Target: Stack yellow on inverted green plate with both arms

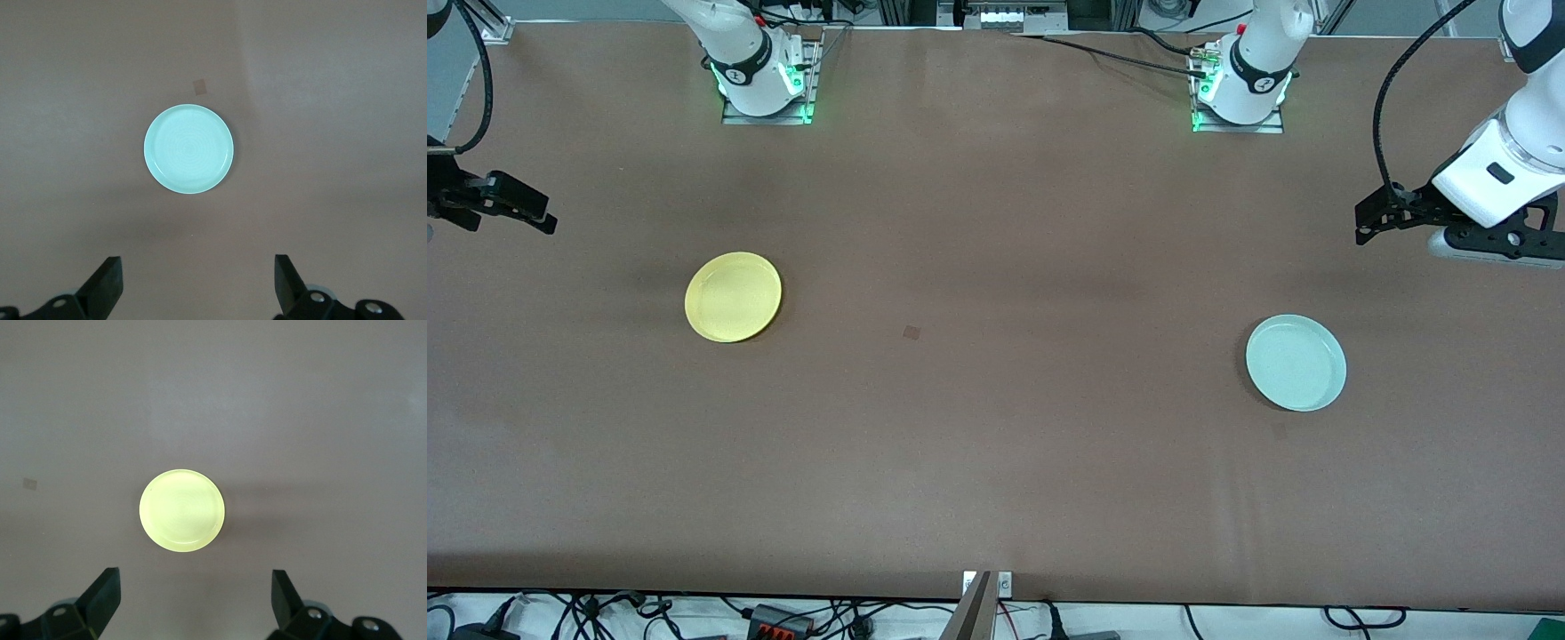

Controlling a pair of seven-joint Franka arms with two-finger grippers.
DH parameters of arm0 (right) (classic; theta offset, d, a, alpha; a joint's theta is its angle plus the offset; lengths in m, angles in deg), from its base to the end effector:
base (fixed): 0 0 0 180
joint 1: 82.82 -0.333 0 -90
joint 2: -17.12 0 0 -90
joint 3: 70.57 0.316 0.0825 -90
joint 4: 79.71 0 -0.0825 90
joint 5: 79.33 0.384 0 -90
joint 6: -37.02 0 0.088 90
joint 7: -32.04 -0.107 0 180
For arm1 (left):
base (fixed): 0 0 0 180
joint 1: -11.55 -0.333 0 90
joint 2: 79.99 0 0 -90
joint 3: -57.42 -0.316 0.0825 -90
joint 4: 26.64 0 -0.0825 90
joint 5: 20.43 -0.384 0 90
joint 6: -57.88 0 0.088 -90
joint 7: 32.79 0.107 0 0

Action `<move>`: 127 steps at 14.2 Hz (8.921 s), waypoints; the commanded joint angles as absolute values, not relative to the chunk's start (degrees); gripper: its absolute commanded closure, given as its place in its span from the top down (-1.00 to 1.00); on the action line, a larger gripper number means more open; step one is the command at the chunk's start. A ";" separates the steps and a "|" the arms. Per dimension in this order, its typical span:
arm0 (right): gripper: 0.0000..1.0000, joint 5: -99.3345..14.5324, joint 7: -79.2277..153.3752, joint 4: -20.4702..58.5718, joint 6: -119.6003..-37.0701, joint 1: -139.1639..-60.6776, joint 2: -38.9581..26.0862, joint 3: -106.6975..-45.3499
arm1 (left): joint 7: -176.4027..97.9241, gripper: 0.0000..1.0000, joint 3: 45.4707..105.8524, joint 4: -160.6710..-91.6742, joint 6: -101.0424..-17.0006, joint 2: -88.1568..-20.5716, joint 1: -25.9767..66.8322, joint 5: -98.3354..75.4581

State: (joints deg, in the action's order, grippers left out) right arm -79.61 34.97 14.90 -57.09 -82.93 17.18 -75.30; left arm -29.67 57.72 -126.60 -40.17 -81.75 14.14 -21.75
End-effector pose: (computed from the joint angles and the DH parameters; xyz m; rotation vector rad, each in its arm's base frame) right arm 0.5568 -0.0455 0.5932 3.1370 -0.0457 -0.0125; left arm 0.5517 -0.0257 0.5711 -3.1141 0.1686 0.0042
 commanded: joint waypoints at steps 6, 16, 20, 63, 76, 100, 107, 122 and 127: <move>1.00 -79.60 34.94 16.27 -56.85 -82.30 18.26 -75.23 | -28.39 1.00 57.69 -126.39 -39.68 -82.36 14.01 -22.63; 1.00 -79.51 35.47 16.36 -56.85 -81.86 17.99 -75.23 | -28.39 1.00 57.69 -126.39 -39.68 -82.45 14.01 -22.63; 1.00 -79.60 35.47 16.36 -56.76 -81.77 18.08 -75.23 | -28.39 1.00 57.69 -126.39 -39.68 -82.36 14.10 -22.63; 1.00 -79.69 35.73 16.27 -56.85 -81.77 17.03 -75.23 | -13.65 0.74 57.78 -125.60 -68.77 -44.66 -0.66 -14.57; 1.00 -79.69 35.73 16.27 -56.76 -81.86 16.94 -75.23 | -5.54 -0.63 57.69 -124.63 -70.62 -40.17 -3.12 -4.87; 1.00 -77.77 35.73 16.01 -62.54 -80.80 -8.52 -75.15 | -46.11 -0.99 57.69 -103.63 -35.38 -48.61 33.67 -42.63; 1.00 -74.77 35.65 18.11 -68.63 -79.83 -17.34 -75.06 | -65.63 -0.99 57.60 -103.72 -29.06 -42.20 49.86 -60.23; -0.17 -72.13 36.17 23.56 -67.92 -77.64 -19.53 -75.23 | -87.45 0.56 57.86 -99.94 -23.41 -28.13 61.65 -70.35; -1.00 -72.30 37.22 22.60 -64.68 -76.94 -19.36 -75.23 | -87.63 1.00 58.21 -95.82 -33.51 -28.92 61.21 -60.19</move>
State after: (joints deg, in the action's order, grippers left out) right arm -72.75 35.54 23.10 -66.78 -77.72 -19.91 -75.50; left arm -86.28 57.44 -99.52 -28.27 -31.42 62.41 -66.28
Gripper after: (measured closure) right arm 0.974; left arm 0.489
